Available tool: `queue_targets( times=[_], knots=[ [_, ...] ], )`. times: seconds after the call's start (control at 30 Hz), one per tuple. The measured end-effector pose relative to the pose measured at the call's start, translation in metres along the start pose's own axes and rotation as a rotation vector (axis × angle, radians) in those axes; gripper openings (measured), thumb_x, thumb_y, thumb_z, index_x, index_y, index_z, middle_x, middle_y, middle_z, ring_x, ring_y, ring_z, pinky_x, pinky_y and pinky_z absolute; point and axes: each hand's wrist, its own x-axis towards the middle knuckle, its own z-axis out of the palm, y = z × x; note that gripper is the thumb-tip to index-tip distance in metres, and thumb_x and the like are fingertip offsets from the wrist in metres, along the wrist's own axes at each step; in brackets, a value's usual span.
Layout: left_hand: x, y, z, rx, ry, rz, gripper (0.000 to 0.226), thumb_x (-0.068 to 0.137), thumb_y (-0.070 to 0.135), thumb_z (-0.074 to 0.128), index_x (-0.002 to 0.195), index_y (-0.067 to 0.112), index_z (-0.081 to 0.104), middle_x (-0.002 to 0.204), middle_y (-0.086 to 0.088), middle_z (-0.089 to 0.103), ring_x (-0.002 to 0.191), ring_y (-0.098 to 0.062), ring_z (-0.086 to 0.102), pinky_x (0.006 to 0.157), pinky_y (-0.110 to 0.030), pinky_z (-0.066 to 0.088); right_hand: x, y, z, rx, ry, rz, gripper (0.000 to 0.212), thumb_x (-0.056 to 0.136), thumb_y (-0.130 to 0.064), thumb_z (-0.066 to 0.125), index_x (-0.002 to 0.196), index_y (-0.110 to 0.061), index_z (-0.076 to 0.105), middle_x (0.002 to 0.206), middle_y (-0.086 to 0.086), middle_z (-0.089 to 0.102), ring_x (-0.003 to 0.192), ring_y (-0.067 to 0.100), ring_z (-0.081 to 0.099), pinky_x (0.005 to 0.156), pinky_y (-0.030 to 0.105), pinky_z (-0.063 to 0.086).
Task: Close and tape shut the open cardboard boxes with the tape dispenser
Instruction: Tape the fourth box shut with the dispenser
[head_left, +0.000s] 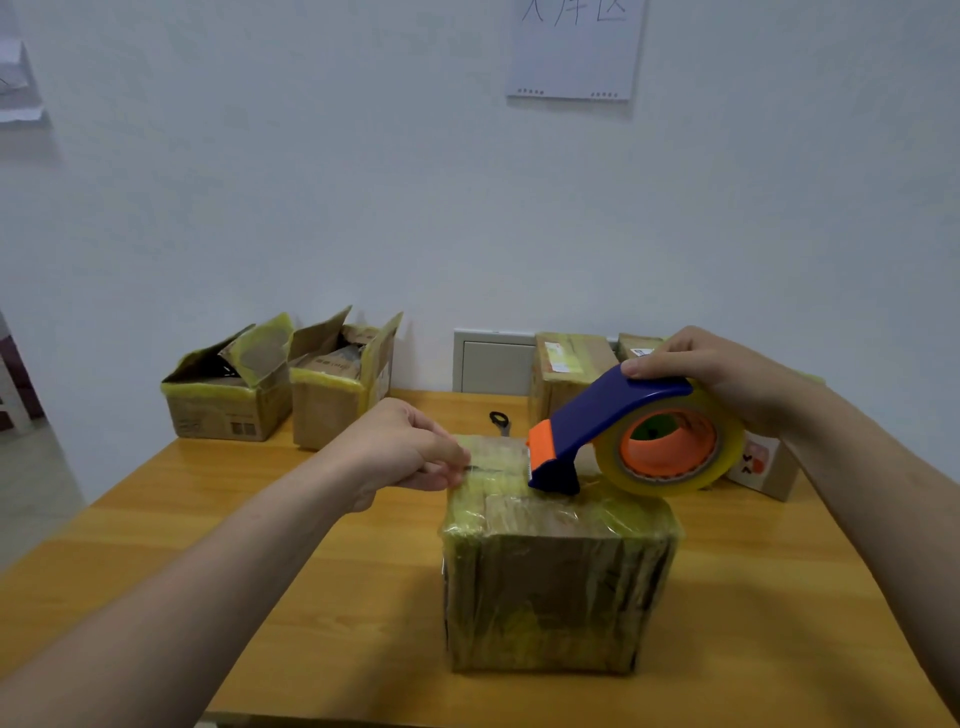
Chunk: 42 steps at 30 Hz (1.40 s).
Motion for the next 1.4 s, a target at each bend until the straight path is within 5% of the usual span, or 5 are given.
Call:
queue_targets(
  times=[0.17,0.53,1.0,1.23,1.4],
  knots=[
    [0.002,0.005,0.001,0.090,0.017,-0.001,0.022,0.085,0.007,0.083,0.098,-0.009,0.075,0.070,-0.012,0.073,0.062,-0.013,0.072,0.059,-0.022,0.059,0.005,-0.004,0.002,-0.012,-0.005,0.024,0.052,0.076,-0.051,0.071,0.072,0.000,0.067,0.066,0.014,0.063,0.057,0.021,0.057,0.059,0.022,0.049],
    [0.001,0.006,0.001,0.122,0.012,0.005,0.020,0.086,0.006,0.082,0.095,-0.011,0.075,0.068,-0.011,0.072,0.058,-0.009,0.071,0.055,-0.018,0.055,0.014,-0.014,-0.002,-0.040,-0.031,0.035,0.039,0.077,-0.050,0.069,0.062,-0.014,0.069,0.066,0.011,0.066,0.055,0.019,0.060,0.057,0.024,0.049],
    [0.002,0.016,0.005,0.393,0.026,0.047,0.024,0.084,0.010,0.084,0.091,-0.007,0.069,0.069,-0.016,0.074,0.063,-0.019,0.074,0.066,-0.032,0.065,0.017,-0.009,0.004,-0.040,-0.025,0.133,0.039,0.075,-0.048,0.073,0.067,-0.010,0.069,0.068,0.013,0.066,0.056,0.022,0.061,0.057,0.025,0.051],
    [-0.003,0.023,-0.011,0.537,-0.092,-0.109,0.030,0.093,0.021,0.078,0.106,-0.004,0.066,0.078,-0.017,0.078,0.070,-0.025,0.078,0.062,-0.030,0.062,0.014,-0.014,0.007,-0.065,-0.015,0.124,0.041,0.090,-0.034,0.068,0.053,-0.017,0.066,0.058,0.005,0.064,0.049,0.015,0.058,0.054,0.022,0.047],
    [-0.008,0.012,-0.027,0.672,0.164,0.144,0.012,0.091,0.011,0.075,0.100,0.019,0.074,0.079,0.001,0.078,0.075,-0.012,0.075,0.077,-0.036,0.065,0.013,-0.014,0.008,-0.062,-0.006,0.126,0.040,0.092,-0.032,0.067,0.056,-0.015,0.066,0.058,0.005,0.063,0.048,0.014,0.057,0.053,0.021,0.046]
  ],
)
